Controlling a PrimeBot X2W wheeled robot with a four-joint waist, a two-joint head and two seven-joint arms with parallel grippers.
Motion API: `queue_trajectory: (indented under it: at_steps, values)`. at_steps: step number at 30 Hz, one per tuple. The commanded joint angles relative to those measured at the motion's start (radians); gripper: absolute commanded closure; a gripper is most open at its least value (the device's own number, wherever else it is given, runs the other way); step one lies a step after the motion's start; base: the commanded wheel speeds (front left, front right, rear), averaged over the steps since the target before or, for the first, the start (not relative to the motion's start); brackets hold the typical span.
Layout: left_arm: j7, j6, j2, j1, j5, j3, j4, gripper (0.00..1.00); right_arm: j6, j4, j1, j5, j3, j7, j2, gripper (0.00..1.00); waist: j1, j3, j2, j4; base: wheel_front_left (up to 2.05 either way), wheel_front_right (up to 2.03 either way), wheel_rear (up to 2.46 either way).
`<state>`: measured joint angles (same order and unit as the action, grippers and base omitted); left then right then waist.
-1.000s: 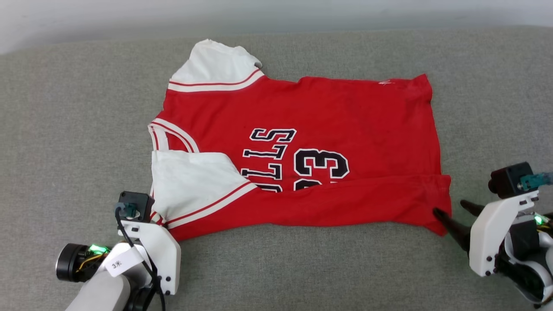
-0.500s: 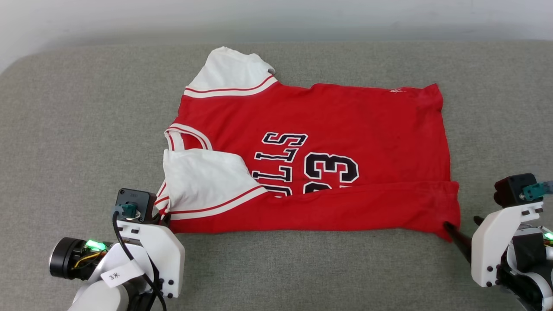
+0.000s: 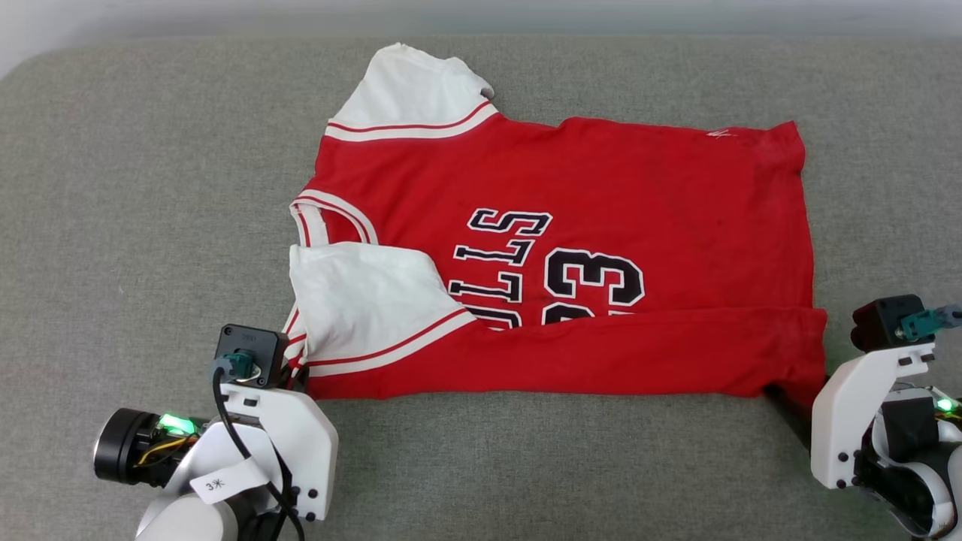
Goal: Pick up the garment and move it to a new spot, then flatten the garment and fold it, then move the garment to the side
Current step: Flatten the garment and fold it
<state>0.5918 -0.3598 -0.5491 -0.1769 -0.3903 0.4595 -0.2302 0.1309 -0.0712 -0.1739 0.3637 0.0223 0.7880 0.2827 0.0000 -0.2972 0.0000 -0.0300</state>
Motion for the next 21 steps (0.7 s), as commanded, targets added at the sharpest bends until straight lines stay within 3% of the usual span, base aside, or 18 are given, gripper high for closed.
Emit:
queue_trajectory:
  at_steps: [1, 2, 10, 21]
  values:
    - [0.005, -0.003, 0.004, -0.008, 0.007, 0.004, -0.003, 1.0, 0.0, -0.03, 0.002, 0.009, 0.02, 0.009, -0.007, 0.74, 0.0, -0.003, 0.0, -0.003, 0.0, 0.0, 0.0]
    - [0.008, -0.005, 0.004, -0.009, 0.009, 0.006, -0.002, 1.0, 0.0, -0.036, 0.003, 0.014, 0.029, 0.01, -0.004, 1.0, 0.0, -0.004, 0.0, -0.004, 0.0, 0.0, 0.0]
    - [0.011, -0.007, 0.008, 0.006, -0.007, 0.011, 0.026, 1.0, -0.001, -0.067, -0.004, 0.016, 0.029, -0.015, 0.043, 1.0, 0.0, 0.027, 0.0, -0.003, 0.0, 0.0, 0.0]
    - [-0.005, 0.004, -0.011, 0.099, -0.057, 0.01, 0.057, 1.0, -0.001, -0.011, 0.062, 0.076, 0.032, 0.011, 0.114, 1.0, 0.0, 0.166, 0.0, 0.018, 0.0, 0.0, 0.0]
